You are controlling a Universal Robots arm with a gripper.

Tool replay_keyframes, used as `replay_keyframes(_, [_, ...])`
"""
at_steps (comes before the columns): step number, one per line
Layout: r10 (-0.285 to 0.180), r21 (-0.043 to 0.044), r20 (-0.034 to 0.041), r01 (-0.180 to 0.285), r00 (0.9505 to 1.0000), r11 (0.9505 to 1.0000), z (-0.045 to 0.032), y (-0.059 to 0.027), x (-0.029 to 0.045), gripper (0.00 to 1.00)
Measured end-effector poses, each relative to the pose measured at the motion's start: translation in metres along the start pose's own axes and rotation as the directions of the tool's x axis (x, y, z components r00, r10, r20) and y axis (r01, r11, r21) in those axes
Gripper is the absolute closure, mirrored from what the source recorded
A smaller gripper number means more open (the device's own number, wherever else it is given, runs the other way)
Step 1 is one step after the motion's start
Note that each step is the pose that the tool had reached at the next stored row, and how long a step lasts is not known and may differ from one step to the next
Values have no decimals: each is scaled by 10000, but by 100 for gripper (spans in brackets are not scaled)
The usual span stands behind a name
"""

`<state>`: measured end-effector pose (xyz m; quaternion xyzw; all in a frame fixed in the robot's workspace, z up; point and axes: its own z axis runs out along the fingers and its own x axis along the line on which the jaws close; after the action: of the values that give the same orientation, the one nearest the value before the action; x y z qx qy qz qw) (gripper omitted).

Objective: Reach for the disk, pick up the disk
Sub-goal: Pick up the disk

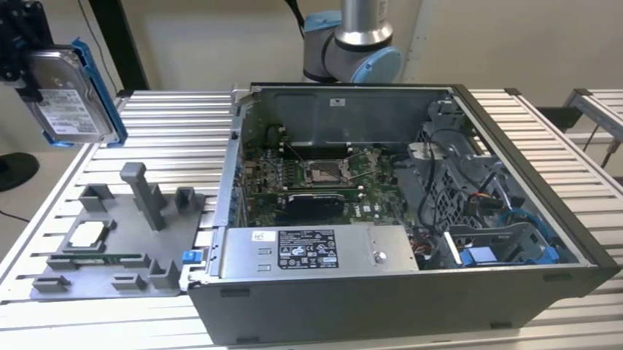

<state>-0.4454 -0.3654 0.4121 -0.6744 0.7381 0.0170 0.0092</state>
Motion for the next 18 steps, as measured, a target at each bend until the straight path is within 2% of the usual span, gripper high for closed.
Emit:
replay_keyframes(6, [0,0,0,0,10000,10000,-89,1,-3,100])
replay_keyframes(18, [0,0,0,0,10000,10000,-214,3,-8,100])
